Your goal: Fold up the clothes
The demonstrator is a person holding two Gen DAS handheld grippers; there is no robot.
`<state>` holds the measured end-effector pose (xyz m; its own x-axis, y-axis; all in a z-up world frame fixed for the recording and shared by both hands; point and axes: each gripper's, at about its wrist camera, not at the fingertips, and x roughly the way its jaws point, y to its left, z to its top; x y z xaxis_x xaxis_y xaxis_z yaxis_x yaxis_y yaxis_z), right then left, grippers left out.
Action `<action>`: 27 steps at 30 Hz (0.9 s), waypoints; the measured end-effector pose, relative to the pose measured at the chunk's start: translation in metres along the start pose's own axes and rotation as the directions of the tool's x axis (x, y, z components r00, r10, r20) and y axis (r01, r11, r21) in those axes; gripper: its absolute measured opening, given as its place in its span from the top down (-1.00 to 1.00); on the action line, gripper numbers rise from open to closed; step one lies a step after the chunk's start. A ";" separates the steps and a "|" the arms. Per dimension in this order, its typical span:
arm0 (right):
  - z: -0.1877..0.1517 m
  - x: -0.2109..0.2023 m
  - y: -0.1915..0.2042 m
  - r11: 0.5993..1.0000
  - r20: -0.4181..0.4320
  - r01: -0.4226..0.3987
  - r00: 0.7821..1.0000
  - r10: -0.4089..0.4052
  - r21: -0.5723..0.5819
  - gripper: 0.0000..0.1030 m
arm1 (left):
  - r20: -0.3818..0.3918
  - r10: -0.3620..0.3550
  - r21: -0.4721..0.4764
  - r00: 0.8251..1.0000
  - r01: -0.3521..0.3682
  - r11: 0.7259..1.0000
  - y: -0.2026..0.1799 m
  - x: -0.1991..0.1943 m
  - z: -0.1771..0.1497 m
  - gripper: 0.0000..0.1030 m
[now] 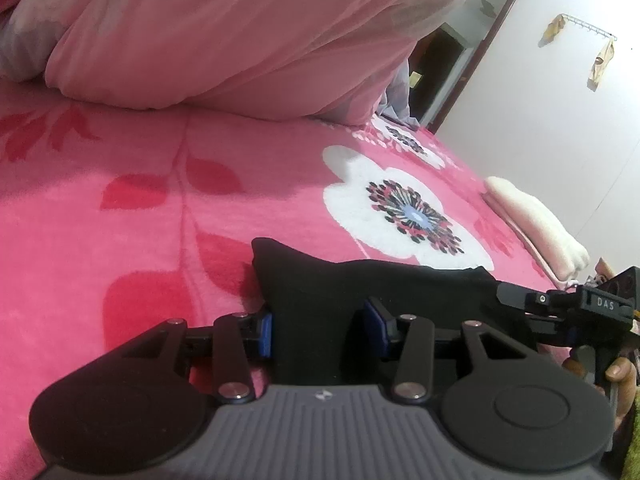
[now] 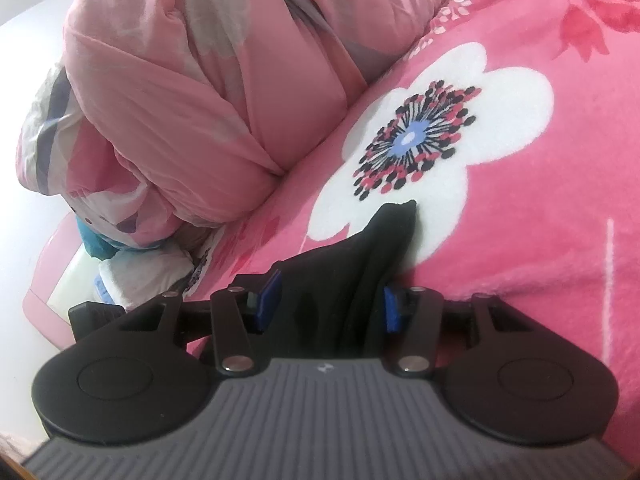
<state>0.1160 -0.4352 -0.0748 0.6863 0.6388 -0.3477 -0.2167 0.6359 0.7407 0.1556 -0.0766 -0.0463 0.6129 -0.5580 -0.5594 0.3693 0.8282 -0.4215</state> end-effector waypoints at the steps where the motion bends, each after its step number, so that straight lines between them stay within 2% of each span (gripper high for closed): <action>1: 0.000 0.000 0.000 1.000 0.002 0.000 1.000 0.000 -0.002 0.05 | 0.002 -0.003 -0.002 1.000 0.003 1.000 0.000 0.000 0.000 0.10; 11: -0.002 -0.001 -0.001 1.000 0.011 -0.017 1.000 0.017 -0.007 0.01 | 0.003 -0.020 -0.018 1.000 0.020 1.000 0.003 -0.001 0.000 0.09; 14: -0.002 -0.002 -0.002 0.999 0.009 -0.039 0.999 0.039 -0.004 -0.09 | -0.014 -0.010 -0.009 1.000 0.010 1.000 0.001 0.000 0.003 0.09; 19: -0.003 -0.003 0.001 0.998 -0.002 -0.057 0.998 0.057 -0.019 -0.12 | -0.072 0.060 0.117 0.996 -0.051 0.992 -0.019 0.002 0.009 0.13; 22: -0.003 -0.002 0.003 0.996 -0.017 -0.090 0.996 0.089 -0.030 -0.14 | -0.094 0.059 0.140 0.994 -0.046 0.989 -0.026 0.001 0.010 0.17; 24: -0.003 -0.003 0.003 0.996 -0.011 -0.083 0.997 0.083 -0.022 -0.07 | -0.100 0.072 0.132 0.992 -0.058 0.990 -0.026 0.002 0.011 0.22; 26: -0.003 -0.004 0.002 0.997 -0.004 -0.076 0.997 0.076 -0.014 0.07 | -0.101 0.078 0.107 0.992 -0.067 0.992 -0.022 0.002 0.013 0.45; 27: -0.003 -0.004 0.002 0.997 -0.002 -0.072 0.997 0.072 -0.010 0.23 | -0.102 0.081 0.095 0.991 -0.071 0.993 -0.020 0.001 0.014 0.55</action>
<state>0.1110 -0.4352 -0.0738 0.6677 0.6837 -0.2945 -0.2723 0.5925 0.7581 0.1585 -0.0930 -0.0288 0.5661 -0.4917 -0.6616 0.3895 0.8670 -0.3109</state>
